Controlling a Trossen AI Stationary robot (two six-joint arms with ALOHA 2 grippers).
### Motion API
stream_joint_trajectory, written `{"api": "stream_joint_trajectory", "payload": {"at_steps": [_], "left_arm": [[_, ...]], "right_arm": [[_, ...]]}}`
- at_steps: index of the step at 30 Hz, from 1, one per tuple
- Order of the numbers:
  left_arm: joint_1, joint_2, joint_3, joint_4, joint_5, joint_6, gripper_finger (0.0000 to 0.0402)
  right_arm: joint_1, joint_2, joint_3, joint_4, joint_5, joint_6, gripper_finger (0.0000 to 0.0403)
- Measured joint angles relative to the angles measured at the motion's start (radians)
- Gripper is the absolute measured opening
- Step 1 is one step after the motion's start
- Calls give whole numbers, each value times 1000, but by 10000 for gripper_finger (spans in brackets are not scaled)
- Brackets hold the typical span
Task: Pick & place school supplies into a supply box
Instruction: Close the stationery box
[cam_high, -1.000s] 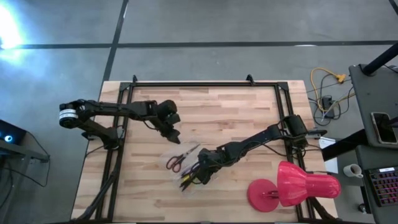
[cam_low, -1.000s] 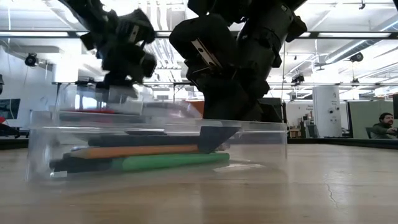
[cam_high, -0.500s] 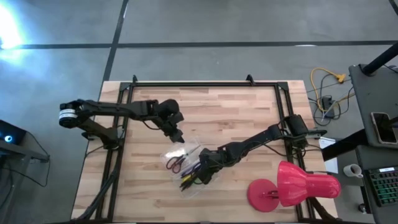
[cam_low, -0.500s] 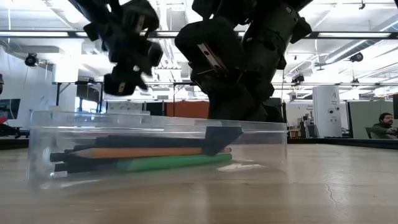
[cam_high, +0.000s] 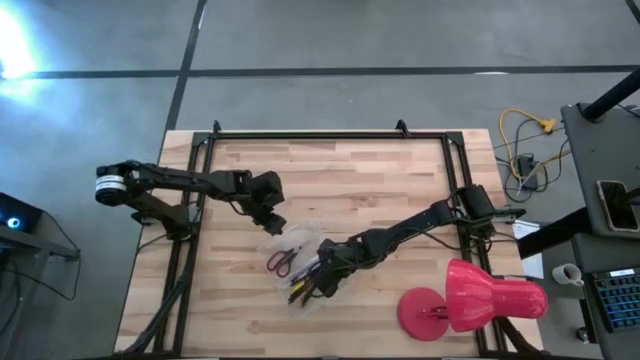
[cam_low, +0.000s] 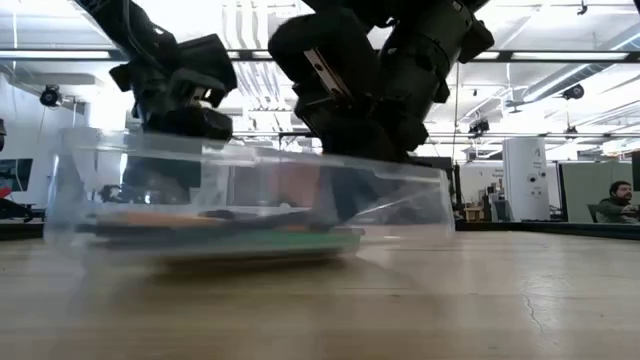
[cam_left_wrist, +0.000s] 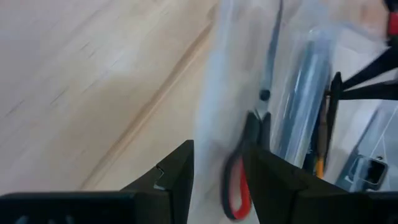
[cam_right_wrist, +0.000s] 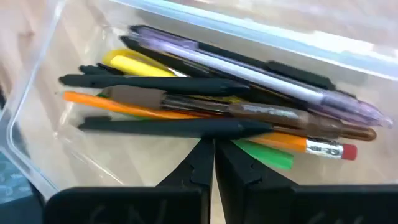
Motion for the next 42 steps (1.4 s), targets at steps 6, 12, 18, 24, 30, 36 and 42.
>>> {"api": "stream_joint_trajectory", "payload": {"at_steps": [6,12,18,24,30,36,42], "left_arm": [[0,0,-38,18,0,0,121],[0,0,-85,28,-1,-1,121],[5,0,-90,41,-36,-2,121],[46,-1,-90,51,-53,20,121],[110,0,-91,52,-54,54,121],[152,19,-92,52,-53,83,121],[156,84,-92,55,-46,110,121]], "right_arm": [[0,0,9,0,0,-14,8],[-1,-2,14,0,3,-15,8],[-1,-49,33,0,122,-33,8],[0,-133,47,-55,206,-71,9],[26,-176,45,-195,168,17,8],[58,-176,26,-189,145,133,9],[110,-176,24,-188,192,227,8]]}}
